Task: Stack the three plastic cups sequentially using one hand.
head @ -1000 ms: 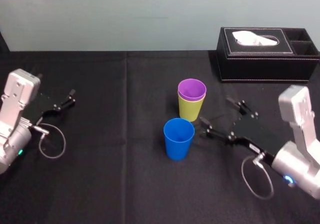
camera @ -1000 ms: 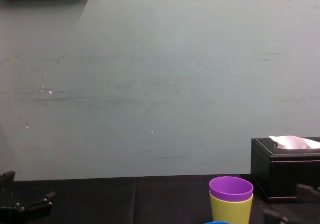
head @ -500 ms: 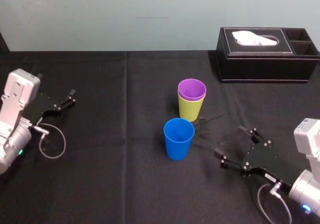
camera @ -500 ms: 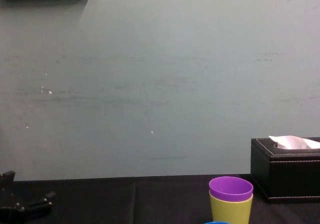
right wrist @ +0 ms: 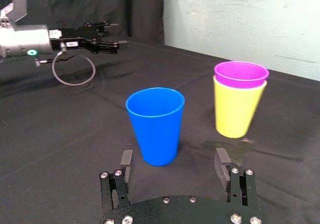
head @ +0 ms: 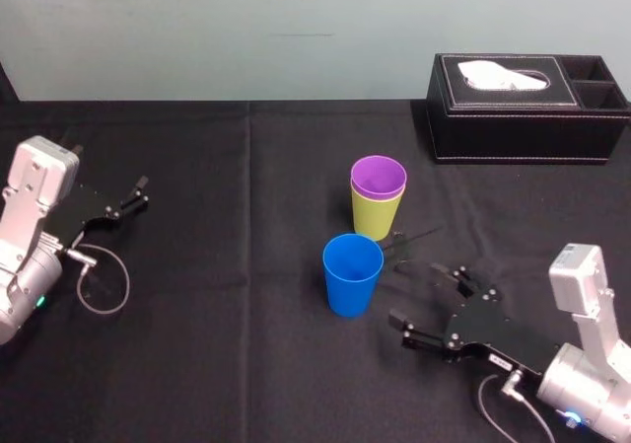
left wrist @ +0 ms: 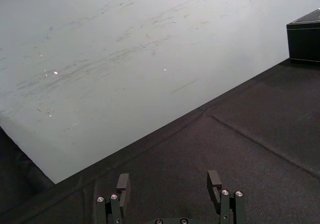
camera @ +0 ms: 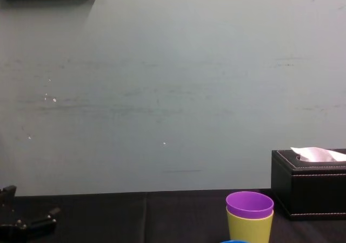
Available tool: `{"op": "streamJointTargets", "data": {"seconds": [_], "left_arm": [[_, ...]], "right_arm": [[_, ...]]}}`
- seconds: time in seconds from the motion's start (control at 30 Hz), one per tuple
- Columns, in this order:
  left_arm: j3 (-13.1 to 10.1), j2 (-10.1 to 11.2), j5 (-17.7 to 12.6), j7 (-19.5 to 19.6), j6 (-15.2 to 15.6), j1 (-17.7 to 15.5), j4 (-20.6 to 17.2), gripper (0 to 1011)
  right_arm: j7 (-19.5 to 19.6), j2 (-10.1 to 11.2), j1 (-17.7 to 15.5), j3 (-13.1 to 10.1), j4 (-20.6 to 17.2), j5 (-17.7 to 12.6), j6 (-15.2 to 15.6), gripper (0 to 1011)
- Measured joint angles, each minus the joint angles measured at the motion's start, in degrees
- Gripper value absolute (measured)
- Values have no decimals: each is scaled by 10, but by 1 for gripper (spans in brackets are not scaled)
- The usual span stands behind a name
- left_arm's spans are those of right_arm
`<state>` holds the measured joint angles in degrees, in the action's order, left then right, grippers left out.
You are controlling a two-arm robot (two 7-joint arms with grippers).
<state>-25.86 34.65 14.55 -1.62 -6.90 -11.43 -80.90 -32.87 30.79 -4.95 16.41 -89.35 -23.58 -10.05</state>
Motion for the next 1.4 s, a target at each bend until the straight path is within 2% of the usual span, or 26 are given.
{"op": "streamJointTargets", "data": {"seconds": [0.27,0.67,0.93,1.4], "left_arm": [[0,0,0,0,0,0,0,1011],[0,0,0,0,0,0,0,1011],[0,0,0,0,0,0,0,1011],[0,0,0,0,0,0,0,1011]], "right_arm": [[0,-12,23,22,10,6,0,1003],[-1,-37,69,50,40,-7,20,1003],[-1,-43,88,64,53,-6,27,1003],[15,-57,110,83,72,22,16,1003]]}}
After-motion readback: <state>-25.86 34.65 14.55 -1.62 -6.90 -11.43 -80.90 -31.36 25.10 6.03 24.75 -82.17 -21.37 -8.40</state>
